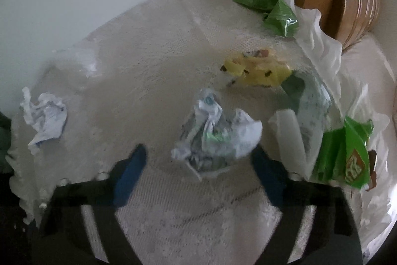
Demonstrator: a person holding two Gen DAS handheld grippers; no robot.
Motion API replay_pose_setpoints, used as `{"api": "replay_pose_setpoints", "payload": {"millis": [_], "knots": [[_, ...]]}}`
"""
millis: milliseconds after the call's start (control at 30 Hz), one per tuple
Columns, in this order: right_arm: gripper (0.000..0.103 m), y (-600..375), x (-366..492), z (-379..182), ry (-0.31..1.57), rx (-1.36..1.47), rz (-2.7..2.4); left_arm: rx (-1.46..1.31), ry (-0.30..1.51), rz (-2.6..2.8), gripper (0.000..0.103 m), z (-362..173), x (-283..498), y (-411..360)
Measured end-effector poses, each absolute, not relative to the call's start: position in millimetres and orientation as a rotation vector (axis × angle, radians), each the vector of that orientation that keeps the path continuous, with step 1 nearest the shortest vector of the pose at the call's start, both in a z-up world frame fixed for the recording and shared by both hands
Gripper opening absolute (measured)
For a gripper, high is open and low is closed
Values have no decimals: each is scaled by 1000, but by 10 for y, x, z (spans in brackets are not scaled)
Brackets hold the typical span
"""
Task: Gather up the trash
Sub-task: 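Grasp the silver blister pack with the left tool while the right tool grasps crumpled paper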
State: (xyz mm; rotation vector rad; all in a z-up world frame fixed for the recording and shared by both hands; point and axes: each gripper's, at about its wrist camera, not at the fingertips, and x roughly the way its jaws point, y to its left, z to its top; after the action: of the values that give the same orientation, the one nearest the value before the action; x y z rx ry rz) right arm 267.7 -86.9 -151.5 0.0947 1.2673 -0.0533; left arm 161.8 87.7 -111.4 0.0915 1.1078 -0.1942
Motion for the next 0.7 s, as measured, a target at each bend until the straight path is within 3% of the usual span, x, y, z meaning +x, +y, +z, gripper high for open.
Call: {"api": "replay_pose_setpoints", "payload": {"millis": [33,133,367,700], "knots": [[60,-863,2694,-1510,1263,87,-53,88,1112,-191,71,-1122,1612,877],[43,-868,2691,-1481,1254,93,-26,73,1110,-184,71,-1097,1586,897],[42,-1069,2211,-1161,1185,127,55,108,1072,-188,71,-924,1397,740],[42,-1761,482,-998,1216,156,37,225,1110,-398,71,-853,429,-126]]}}
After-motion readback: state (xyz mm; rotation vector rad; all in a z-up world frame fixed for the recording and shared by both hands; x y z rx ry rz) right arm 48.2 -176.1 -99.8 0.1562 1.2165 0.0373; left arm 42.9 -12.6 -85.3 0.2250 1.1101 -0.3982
